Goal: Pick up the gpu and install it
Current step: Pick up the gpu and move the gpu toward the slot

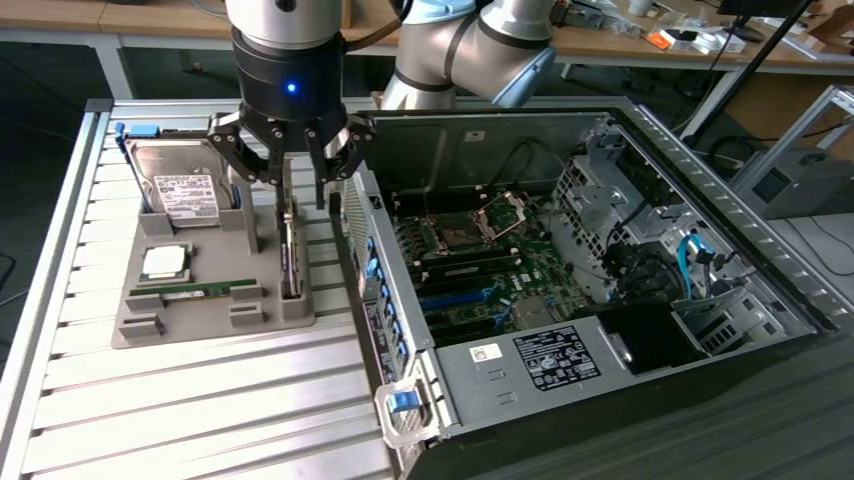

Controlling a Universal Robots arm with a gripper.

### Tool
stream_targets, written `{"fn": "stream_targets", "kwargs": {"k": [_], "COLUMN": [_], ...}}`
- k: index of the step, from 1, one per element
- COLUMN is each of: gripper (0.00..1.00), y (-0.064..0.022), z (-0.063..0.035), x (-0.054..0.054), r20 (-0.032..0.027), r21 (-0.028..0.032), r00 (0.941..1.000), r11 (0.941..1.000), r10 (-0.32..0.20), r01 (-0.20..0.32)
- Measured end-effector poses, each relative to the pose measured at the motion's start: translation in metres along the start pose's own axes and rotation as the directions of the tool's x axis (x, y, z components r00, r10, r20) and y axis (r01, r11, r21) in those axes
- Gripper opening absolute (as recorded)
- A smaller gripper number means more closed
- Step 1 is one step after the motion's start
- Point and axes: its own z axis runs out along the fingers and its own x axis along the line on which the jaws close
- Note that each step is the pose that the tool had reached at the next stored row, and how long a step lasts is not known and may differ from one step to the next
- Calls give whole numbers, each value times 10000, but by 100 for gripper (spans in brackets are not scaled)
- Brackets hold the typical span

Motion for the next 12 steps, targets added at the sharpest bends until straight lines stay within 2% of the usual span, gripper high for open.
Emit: {"fn": "stream_targets", "kwargs": {"k": [12], "gripper": [42], "y": [-1], "z": [29], "x": [1], "r20": [0], "r21": [0], "r00": [10000], "r11": [10000], "r10": [0], "r01": [0]}}
